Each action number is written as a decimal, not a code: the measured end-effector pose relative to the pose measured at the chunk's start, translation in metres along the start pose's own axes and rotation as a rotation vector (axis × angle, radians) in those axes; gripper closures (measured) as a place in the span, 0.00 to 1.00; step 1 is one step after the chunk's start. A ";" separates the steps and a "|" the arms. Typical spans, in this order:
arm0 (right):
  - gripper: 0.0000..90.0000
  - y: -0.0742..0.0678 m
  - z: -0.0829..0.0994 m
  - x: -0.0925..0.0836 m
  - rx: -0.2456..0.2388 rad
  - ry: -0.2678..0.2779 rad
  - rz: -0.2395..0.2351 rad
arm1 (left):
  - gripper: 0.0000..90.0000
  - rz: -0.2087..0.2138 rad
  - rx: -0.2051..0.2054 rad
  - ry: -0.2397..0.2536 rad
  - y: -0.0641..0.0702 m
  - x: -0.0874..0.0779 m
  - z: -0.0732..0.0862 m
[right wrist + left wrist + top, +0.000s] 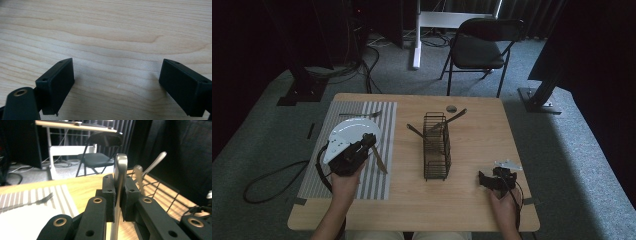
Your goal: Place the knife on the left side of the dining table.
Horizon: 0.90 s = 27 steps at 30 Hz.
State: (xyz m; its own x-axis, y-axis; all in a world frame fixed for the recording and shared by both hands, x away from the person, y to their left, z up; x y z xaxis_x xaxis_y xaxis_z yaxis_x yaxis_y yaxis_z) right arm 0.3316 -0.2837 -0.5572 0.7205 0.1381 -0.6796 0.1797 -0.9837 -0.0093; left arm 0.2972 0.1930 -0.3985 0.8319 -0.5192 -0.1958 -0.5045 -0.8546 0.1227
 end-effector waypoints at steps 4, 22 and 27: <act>0.13 0.000 0.000 0.000 0.001 0.001 0.000 | 0.93 0.000 -0.019 -0.018 -0.006 0.001 0.016; 0.13 0.000 0.000 0.000 0.002 0.000 0.001 | 0.89 -0.098 -0.088 0.022 -0.033 -0.015 0.035; 0.13 0.000 0.000 0.000 0.002 0.001 0.001 | 0.86 -0.152 -0.163 0.040 -0.052 -0.026 0.043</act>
Point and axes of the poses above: each handheld gripper's, and its own axes: x roughly forward along the jaws, z roughly out of its underside, y roughly to its right, the point moved 1 cm from there along x, roughly forward along the jaws, and after that the axes turned 1 degree about y, right-handed, at the moved point
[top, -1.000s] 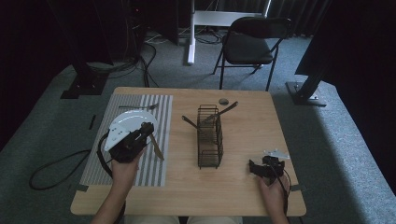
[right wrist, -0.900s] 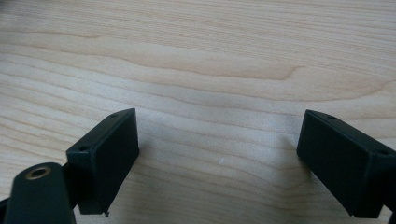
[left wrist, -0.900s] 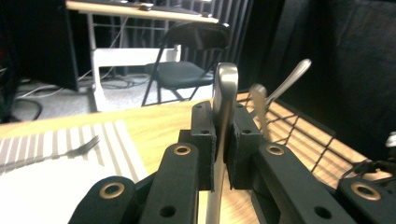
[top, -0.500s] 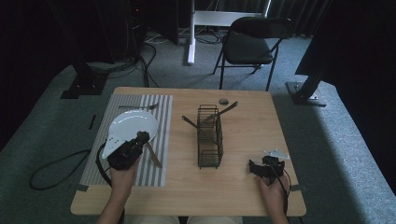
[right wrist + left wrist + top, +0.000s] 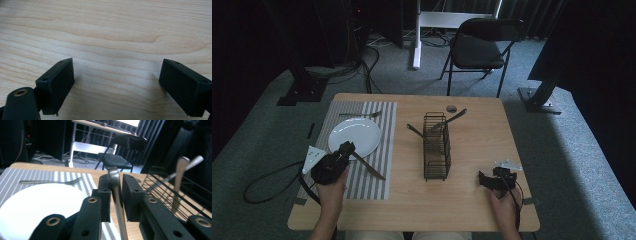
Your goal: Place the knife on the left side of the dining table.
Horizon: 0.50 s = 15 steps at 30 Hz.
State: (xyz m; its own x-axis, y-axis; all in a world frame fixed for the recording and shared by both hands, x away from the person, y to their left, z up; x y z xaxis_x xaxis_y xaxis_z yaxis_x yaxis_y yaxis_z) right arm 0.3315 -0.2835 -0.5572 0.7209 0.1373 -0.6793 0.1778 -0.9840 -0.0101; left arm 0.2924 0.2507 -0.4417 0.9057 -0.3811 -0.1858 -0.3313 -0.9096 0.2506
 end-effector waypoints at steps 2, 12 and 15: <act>0.13 0.000 0.000 0.000 0.000 0.000 0.000 | 0.85 -0.036 -0.010 0.001 -0.007 -0.003 0.003; 0.13 0.000 0.000 0.000 0.001 0.000 0.001 | 0.77 -0.157 -0.093 -0.037 -0.047 -0.010 0.029; 0.13 0.000 0.000 0.000 0.001 0.000 0.001 | 0.75 -0.174 -0.107 -0.044 -0.059 -0.009 0.039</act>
Point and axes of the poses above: each handheld gripper's, and its own axes: x roughly forward along the jaws, z roughly out of its underside, y roughly to its right, the point moved 1 cm from there along x, roughly forward along the jaws, and after that the axes turned 1 degree about y, right-handed, at the moved point
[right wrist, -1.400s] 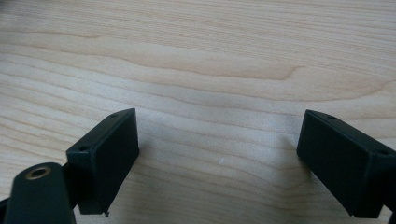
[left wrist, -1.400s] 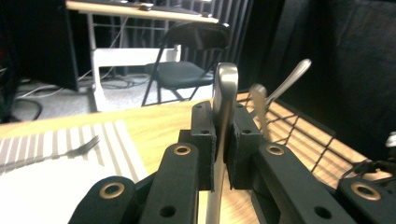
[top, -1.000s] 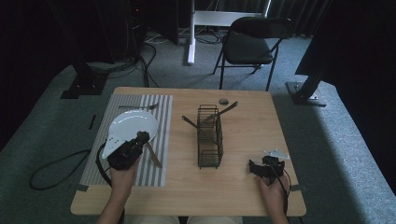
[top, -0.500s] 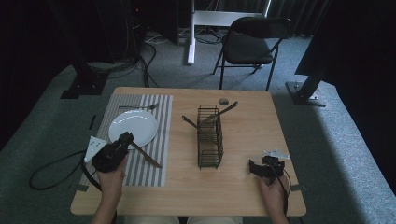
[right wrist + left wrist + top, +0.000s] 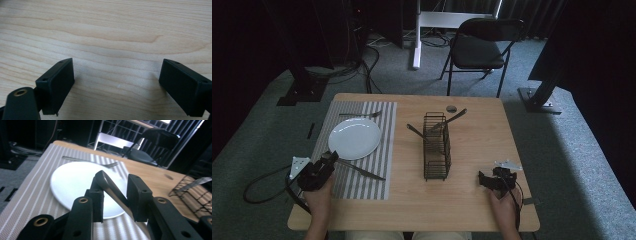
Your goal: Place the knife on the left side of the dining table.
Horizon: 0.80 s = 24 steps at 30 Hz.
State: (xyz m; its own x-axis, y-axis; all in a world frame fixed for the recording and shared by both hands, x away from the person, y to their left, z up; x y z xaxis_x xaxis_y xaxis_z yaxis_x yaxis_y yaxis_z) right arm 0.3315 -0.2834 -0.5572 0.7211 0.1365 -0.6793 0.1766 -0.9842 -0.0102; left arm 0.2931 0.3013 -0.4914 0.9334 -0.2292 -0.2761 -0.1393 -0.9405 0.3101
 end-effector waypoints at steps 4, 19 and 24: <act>0.13 0.000 0.000 0.000 0.001 0.000 0.000 | 0.73 0.008 -0.055 -0.011 -0.016 0.004 0.010; 0.13 0.000 0.000 0.000 0.001 0.000 0.000 | 0.64 -0.050 -0.185 -0.125 -0.051 0.019 0.033; 0.13 0.000 0.000 0.000 0.001 0.000 0.000 | 0.63 -0.063 -0.192 -0.160 -0.055 0.023 0.035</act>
Point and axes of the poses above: each handheld gripper's, and its own axes: x roughly forward along the jaws, z roughly out of its underside, y roughly to its right, the point moved 1 cm from there along x, roughly forward along the jaws, and after that the axes turned 1 degree about y, right-handed, at the moved point
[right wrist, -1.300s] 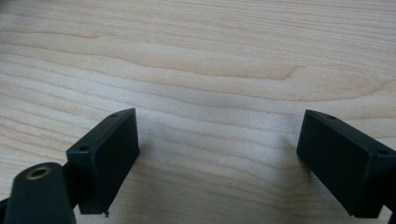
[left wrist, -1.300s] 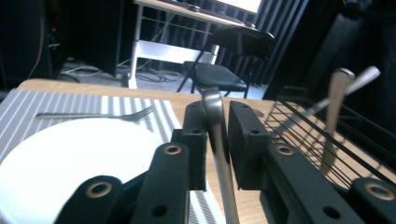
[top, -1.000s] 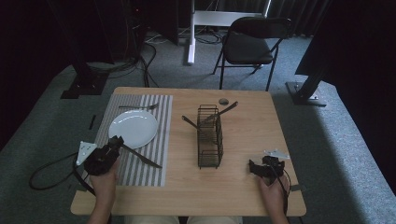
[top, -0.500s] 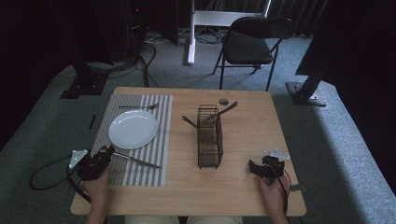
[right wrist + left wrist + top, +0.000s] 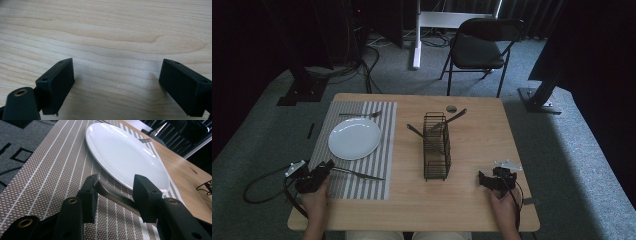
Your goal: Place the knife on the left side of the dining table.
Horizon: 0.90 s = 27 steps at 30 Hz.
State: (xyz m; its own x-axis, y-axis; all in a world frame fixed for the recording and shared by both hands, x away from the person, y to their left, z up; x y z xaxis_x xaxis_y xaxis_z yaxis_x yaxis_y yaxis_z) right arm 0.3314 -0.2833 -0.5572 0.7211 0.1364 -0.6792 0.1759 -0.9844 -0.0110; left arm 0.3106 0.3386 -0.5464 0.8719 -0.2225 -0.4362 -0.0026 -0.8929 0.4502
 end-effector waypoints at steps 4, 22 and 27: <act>0.13 0.000 0.000 0.000 -0.001 0.001 -0.001 | 0.60 -0.033 0.014 -0.022 0.001 0.001 0.000; 0.14 0.000 0.000 0.000 -0.007 0.002 -0.006 | 0.33 -0.196 0.129 -0.113 0.002 0.003 0.001; 0.14 0.000 0.000 0.000 -0.007 0.002 -0.006 | 0.29 -0.076 0.162 -0.041 0.010 -0.012 0.008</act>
State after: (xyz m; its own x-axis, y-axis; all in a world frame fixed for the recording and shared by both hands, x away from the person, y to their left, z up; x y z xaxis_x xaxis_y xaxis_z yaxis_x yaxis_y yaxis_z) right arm 0.3311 -0.2828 -0.5571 0.7213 0.1422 -0.6779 0.1844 -0.9828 -0.0100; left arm 0.2961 0.3289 -0.5426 0.8517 -0.1646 -0.4975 -0.0190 -0.9585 0.2844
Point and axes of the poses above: each handheld gripper's, and its own axes: x roughly forward along the jaws, z roughly out of its underside, y roughly to its right, the point moved 1 cm from there along x, roughly forward along the jaws, and after that the axes turned 1 degree about y, right-handed, at the moved point
